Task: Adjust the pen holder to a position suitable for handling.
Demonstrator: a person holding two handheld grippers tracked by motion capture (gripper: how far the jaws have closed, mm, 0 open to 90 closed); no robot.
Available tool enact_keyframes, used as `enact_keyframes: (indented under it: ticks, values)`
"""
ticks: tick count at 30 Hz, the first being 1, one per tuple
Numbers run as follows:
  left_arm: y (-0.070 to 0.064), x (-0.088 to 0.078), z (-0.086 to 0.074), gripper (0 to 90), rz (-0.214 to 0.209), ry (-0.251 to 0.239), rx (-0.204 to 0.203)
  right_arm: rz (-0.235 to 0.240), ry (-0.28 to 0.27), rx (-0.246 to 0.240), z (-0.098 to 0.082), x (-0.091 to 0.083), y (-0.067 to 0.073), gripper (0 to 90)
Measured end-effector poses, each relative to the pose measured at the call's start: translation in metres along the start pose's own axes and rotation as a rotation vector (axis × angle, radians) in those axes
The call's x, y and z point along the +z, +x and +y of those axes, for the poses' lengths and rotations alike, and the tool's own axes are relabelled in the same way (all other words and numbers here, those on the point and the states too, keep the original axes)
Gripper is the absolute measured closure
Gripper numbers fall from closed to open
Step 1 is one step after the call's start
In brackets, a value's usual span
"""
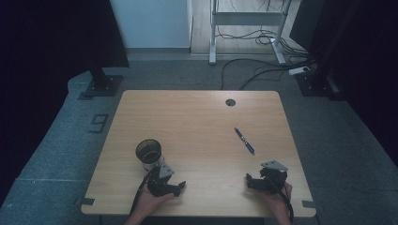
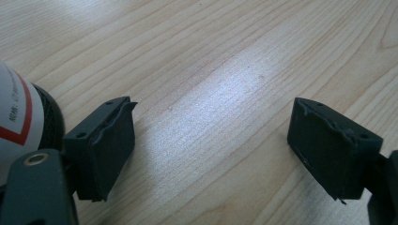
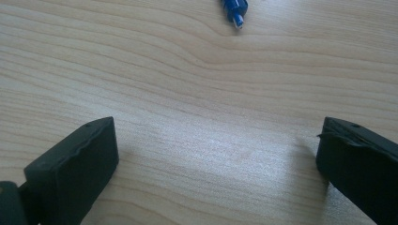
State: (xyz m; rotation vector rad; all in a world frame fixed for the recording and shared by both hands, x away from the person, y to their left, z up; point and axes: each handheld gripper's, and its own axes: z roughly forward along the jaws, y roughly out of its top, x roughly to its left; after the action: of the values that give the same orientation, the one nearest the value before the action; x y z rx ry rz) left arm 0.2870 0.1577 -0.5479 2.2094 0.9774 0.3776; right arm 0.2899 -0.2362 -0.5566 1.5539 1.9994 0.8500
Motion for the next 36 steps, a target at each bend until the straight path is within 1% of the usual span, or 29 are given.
enact_keyframes:
  ticks: [10, 11, 12, 15, 17, 22, 24, 27, 28, 29, 30, 31, 36]
  values:
    - [-0.002, -0.001, -0.001, 16.3, -0.006, -0.005, 0.014, -0.008, 0.000, 0.006, 0.000, 0.000, 0.001, 0.0]
    - [-0.002, -0.002, -0.001, 16.3, -0.009, -0.004, 0.014, -0.007, 0.000, 0.005, 0.000, 0.000, 0.001, 0.0]
    - [-0.002, -0.002, -0.001, 16.2, -0.031, -0.006, 0.007, -0.006, 0.000, 0.004, 0.000, 0.000, 0.000, 0.0]
    - [-0.003, -0.005, 0.000, 16.2, -0.035, -0.011, 0.010, -0.004, 0.000, 0.002, 0.000, 0.000, 0.000, 0.0]
    - [-0.003, -0.010, 0.002, 16.2, -0.044, -0.032, 0.009, -0.004, 0.000, 0.002, 0.000, 0.000, 0.000, 0.0]
    - [-0.003, -0.027, 0.008, 16.1, -0.046, -0.086, 0.009, -0.002, 0.000, 0.002, 0.000, 0.001, 0.000, 0.0]
    - [-0.001, -0.035, 0.010, 16.1, -0.062, -0.110, -0.005, -0.002, 0.000, 0.002, 0.000, 0.001, 0.000, 0.0]
    - [0.001, -0.046, 0.013, 15.9, -0.068, -0.139, -0.017, -0.001, 0.000, 0.003, 0.000, 0.001, 0.000, 0.0]
    - [0.001, -0.055, 0.015, 16.0, -0.072, -0.161, -0.019, -0.002, 0.000, 0.003, 0.001, 0.001, 0.000, 0.0]
    - [0.001, -0.055, 0.015, 15.9, -0.072, -0.161, -0.019, -0.002, 0.000, 0.003, 0.001, 0.001, 0.000, 0.0]
    - [0.002, -0.065, 0.018, 15.9, -0.072, -0.187, -0.018, -0.002, 0.000, 0.003, 0.001, 0.001, 0.000, 0.0]
    - [0.002, -0.065, 0.018, 15.9, -0.072, -0.187, -0.018, -0.002, 0.000, 0.003, 0.001, 0.001, 0.000, 0.0]
    - [0.006, -0.088, 0.022, 15.8, -0.054, -0.242, -0.019, -0.001, -0.001, 0.006, 0.001, 0.001, 0.000, 0.0]
